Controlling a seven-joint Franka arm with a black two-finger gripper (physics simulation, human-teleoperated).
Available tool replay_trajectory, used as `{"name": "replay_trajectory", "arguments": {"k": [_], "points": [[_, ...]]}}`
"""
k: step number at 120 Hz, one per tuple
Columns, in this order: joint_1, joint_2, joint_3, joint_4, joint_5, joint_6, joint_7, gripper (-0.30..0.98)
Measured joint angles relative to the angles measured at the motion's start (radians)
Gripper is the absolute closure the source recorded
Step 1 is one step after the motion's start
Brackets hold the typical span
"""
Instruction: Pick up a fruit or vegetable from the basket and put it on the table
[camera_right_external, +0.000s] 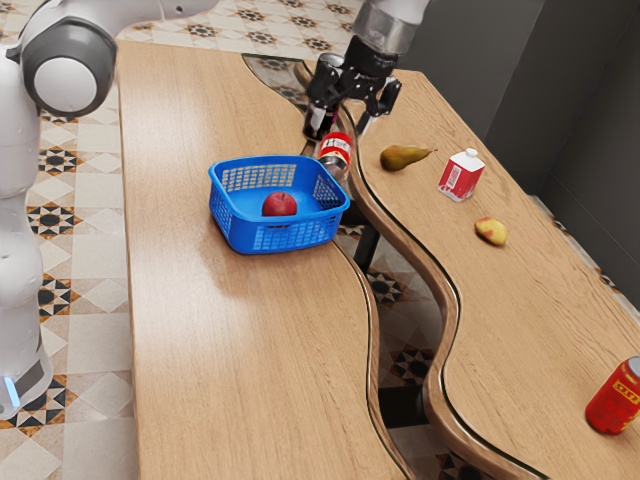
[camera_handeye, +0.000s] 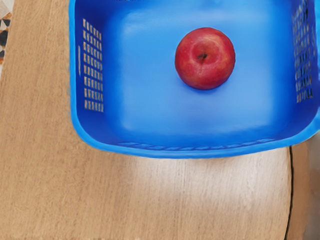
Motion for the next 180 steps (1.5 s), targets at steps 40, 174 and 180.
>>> {"name": "replay_trajectory", "arguments": {"k": [40,174,180], "points": [[-0.017,0.066,0.052,-0.099,-0.056,0.161,-0.304,0.00],[0.246,-0.267,0.090,-0.898,-0.158,0.816,0.395,0.00],[0.253,-0.266,0.090,-0.906,-0.163,0.831,0.413,0.00]]}}
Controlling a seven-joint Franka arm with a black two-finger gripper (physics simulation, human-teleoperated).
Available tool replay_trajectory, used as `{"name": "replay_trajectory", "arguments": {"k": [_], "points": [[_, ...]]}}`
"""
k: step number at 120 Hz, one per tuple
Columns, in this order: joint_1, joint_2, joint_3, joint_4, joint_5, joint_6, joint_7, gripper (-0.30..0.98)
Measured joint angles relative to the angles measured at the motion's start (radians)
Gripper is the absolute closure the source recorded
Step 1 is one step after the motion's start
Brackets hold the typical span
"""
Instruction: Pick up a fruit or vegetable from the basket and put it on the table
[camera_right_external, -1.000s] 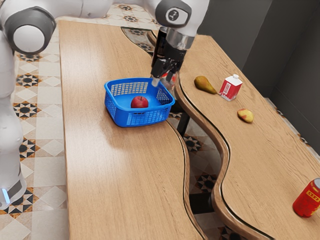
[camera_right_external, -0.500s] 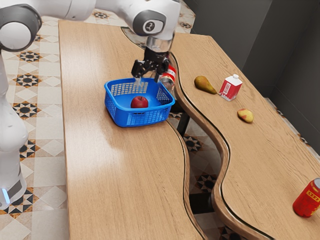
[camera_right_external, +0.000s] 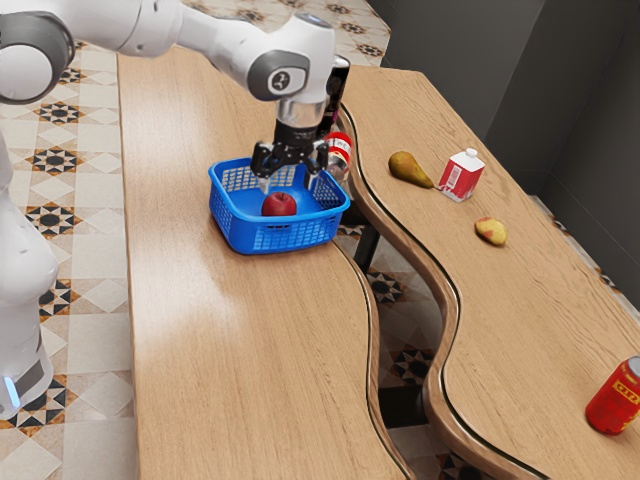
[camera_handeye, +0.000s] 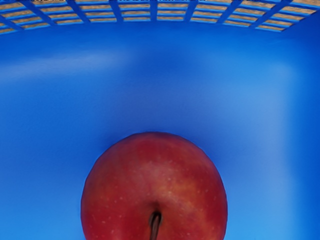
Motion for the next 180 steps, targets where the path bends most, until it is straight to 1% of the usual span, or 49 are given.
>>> {"name": "replay_trajectory", "arguments": {"k": [53,82,120,148,180], "points": [[0.000,0.062,-0.001,0.000,-0.027,0.067,0.105,0.00],[-0.035,0.019,-0.008,-0.068,-0.049,0.111,0.117,0.00],[0.006,0.022,-0.009,-0.076,-0.061,0.146,0.123,0.00],[0.016,0.007,-0.008,-0.103,-0.066,0.155,0.127,0.00],[0.037,0.029,-0.007,-0.102,-0.073,0.158,0.131,0.00]]}}
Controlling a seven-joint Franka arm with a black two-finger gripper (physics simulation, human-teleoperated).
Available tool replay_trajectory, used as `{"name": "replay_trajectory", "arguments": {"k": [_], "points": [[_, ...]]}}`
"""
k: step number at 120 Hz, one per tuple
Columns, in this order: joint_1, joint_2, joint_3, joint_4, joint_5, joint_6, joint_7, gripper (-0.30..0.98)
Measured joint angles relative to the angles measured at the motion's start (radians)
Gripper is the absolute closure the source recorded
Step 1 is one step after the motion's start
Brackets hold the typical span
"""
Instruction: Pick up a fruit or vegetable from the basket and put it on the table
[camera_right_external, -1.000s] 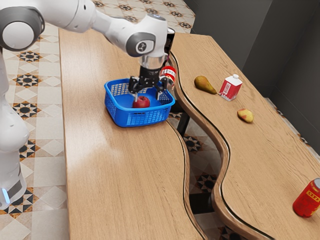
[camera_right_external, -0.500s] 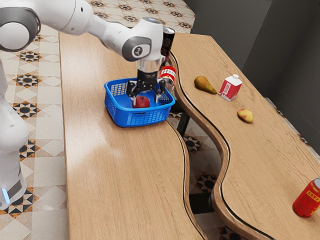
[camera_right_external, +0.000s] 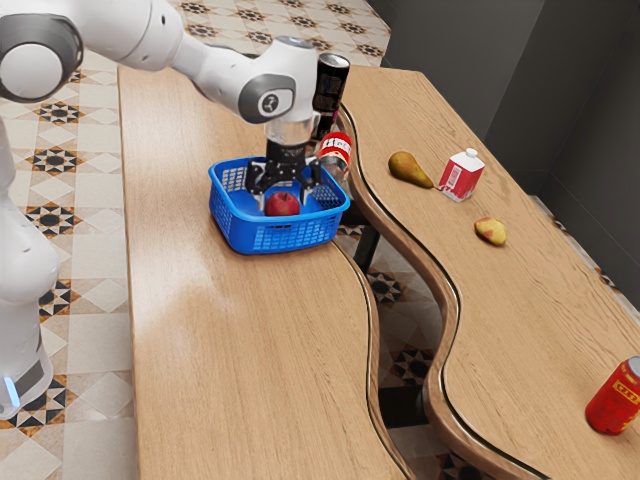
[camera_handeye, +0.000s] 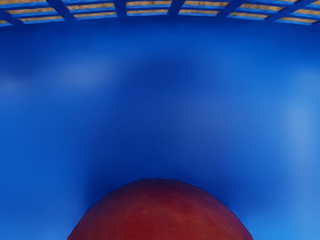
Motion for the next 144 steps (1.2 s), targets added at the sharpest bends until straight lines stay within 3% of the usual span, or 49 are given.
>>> {"name": "replay_trajectory", "arguments": {"k": [144], "points": [[-0.003,0.000,-0.001,-0.028,-0.051,0.061,0.002,0.00]]}}
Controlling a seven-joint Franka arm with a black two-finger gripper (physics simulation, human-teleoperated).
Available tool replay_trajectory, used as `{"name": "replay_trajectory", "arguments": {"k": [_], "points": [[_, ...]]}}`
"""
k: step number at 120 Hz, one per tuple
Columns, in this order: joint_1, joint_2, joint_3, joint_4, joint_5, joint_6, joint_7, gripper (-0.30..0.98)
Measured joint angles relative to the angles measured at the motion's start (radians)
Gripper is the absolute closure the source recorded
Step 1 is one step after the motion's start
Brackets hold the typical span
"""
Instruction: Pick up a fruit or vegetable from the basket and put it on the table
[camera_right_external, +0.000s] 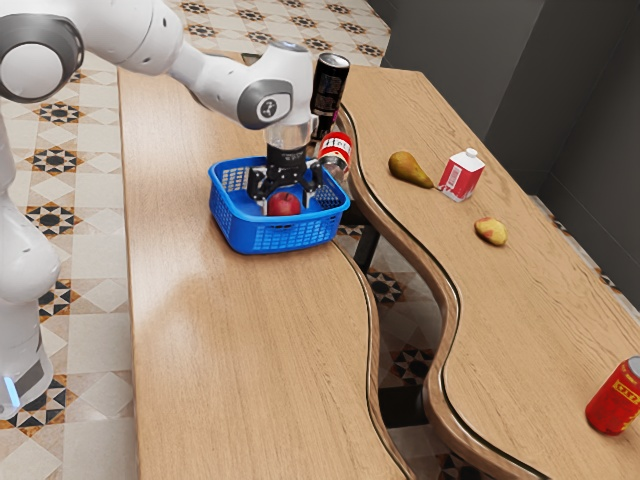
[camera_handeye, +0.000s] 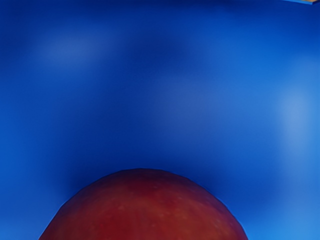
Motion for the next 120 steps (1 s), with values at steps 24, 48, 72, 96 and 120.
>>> {"name": "replay_trajectory", "arguments": {"k": [24,48,72,96,120], "points": [[0.000,0.014,0.000,0.000,-0.001,0.012,0.000,0.00],[0.004,0.032,0.000,0.000,-0.002,0.023,-0.001,0.00],[0.005,0.041,0.000,-0.001,-0.012,0.034,-0.001,0.21],[0.003,0.038,0.000,-0.001,-0.011,0.037,-0.005,0.37],[-0.003,-0.012,0.001,0.002,-0.008,0.033,-0.014,0.44]]}}
